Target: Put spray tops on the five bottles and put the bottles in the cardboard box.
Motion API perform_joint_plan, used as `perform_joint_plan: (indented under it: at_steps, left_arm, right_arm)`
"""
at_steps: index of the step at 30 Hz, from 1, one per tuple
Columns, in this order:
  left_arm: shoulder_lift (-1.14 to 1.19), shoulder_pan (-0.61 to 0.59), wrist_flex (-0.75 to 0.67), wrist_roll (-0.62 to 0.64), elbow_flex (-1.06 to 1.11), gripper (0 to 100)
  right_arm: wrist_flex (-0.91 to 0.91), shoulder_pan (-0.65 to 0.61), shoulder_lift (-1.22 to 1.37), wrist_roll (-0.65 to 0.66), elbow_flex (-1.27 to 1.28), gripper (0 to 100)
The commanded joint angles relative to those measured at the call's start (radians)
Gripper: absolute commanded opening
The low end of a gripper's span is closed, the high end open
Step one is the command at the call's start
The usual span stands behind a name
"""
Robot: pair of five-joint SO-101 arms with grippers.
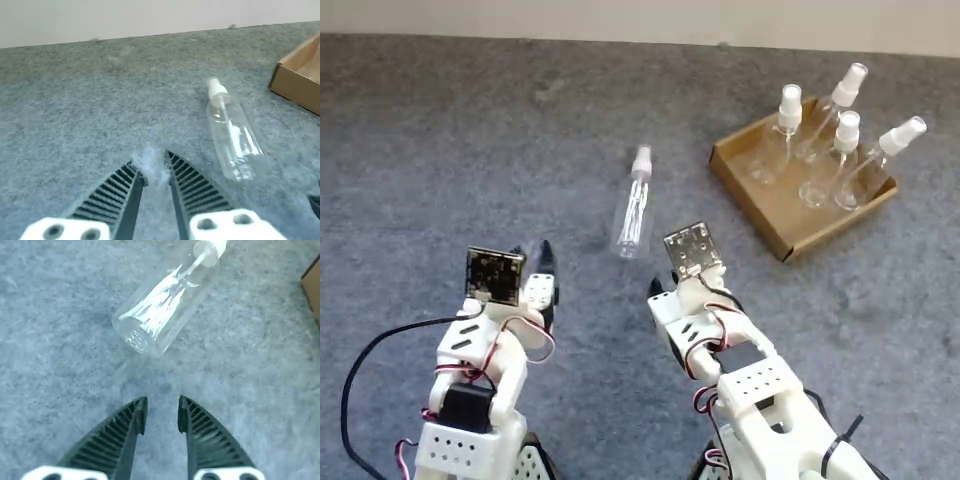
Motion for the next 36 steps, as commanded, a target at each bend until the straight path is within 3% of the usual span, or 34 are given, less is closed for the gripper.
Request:
perform_joint_plan:
  at_steps: [1, 4, 10, 16, 22, 26, 31, 36]
  left_arm:
    - [-0.015, -0.07, -0.029, -0.008, 0.019, 0]
    - [-0.015, -0.068, -0.031, -0.008, 0.019, 0]
    - [-0.015, -0.064, -0.031, -0.006, 0.019, 0]
    - [-0.015, 0.004, -0.029, -0.006, 0.019, 0]
    - [-0.015, 0.002, -0.029, -0.006, 0.019, 0]
    - [-0.015, 0.002, -0.028, -0.006, 0.019, 0]
    - [-0.015, 0.004, -0.009, -0.008, 0.019, 0]
    - [-0.015, 0.004, -0.009, -0.008, 0.019, 0]
  right_arm:
    - [0.163, 0.047, -0.016, -0.04, -0.157, 8.5]
    - [0.323, 0.076, -0.015, -0.115, -0.334, 8.5]
    - [0.61, 0.076, -0.013, -0.121, -0.71, 8.6]
    - [0.688, 0.076, 0.044, -0.124, -0.903, 18.6]
    - [0.754, 0.008, 0.326, -0.127, -1.09, 21.3]
    - [0.762, -0.005, 0.533, -0.242, -1.247, 21.7]
    - [0.826, -0.015, 0.779, -0.252, -1.468, 22.2]
    - [0.983, -0.038, 1.026, -0.258, -1.744, 32.3]
